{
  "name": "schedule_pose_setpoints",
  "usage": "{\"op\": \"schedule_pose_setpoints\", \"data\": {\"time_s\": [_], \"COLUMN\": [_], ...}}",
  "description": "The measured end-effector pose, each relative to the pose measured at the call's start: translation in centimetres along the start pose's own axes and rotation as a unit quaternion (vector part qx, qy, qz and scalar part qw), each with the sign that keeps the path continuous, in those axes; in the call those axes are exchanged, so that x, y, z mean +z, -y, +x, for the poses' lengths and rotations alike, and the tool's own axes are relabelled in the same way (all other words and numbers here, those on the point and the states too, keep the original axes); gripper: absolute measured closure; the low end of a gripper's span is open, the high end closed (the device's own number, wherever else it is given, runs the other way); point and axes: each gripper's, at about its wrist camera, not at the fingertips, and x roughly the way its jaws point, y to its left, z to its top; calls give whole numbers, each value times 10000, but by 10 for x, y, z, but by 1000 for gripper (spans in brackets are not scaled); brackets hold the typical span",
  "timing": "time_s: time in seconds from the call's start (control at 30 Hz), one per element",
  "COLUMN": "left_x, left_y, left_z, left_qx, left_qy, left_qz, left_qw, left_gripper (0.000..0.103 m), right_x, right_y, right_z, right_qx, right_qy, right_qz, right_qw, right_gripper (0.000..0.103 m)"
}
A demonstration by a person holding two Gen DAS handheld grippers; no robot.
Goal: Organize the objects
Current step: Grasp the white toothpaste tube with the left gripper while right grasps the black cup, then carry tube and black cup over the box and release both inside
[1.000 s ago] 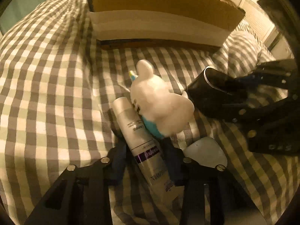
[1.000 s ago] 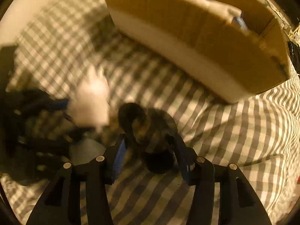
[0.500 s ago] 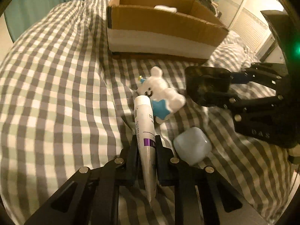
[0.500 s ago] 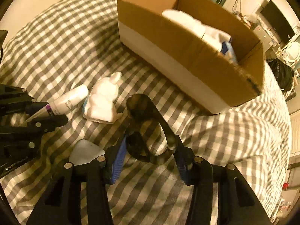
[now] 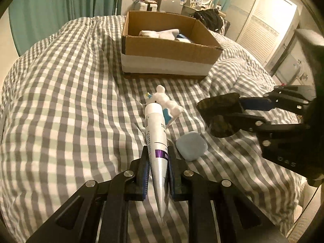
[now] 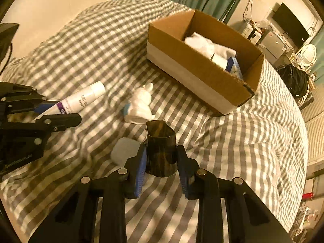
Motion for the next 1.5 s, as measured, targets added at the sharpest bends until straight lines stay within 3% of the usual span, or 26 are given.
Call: {"op": "schedule_pose_setpoints", "data": {"time_s": [0.27, 0.47, 0.63, 0.9, 1.2, 1.5], "left_x": [-4, 13, 44, 117, 204, 262], "left_y": [15, 25, 29, 27, 23, 16], "left_z": [-35, -71, -101, -122, -96, -13], "left_qx": [-211, -328, -297, -121, -16, 175], "left_qy": [207, 476, 877, 1495, 1738, 1435], "left_qz": [199, 441, 640, 763, 670, 608], "left_qw": [9994, 9974, 9936, 9857, 9825, 9876], "left_gripper": [87, 87, 87, 87, 87, 87], "right_x": [-13, -20, -9, 38, 117, 169], "right_y": [-29, -39, -32, -4, 65, 129], "right_z": [-61, -98, -131, -164, -155, -91], "right_qx": [-36, -73, -93, -349, -617, -563], "right_qy": [327, 478, 781, 1437, 1863, 1818], "right_qz": [-101, -105, 5, 105, 630, 1229], "right_qw": [9994, 9988, 9969, 9889, 9785, 9740], "right_gripper": [75, 75, 75, 75, 75, 75]}}
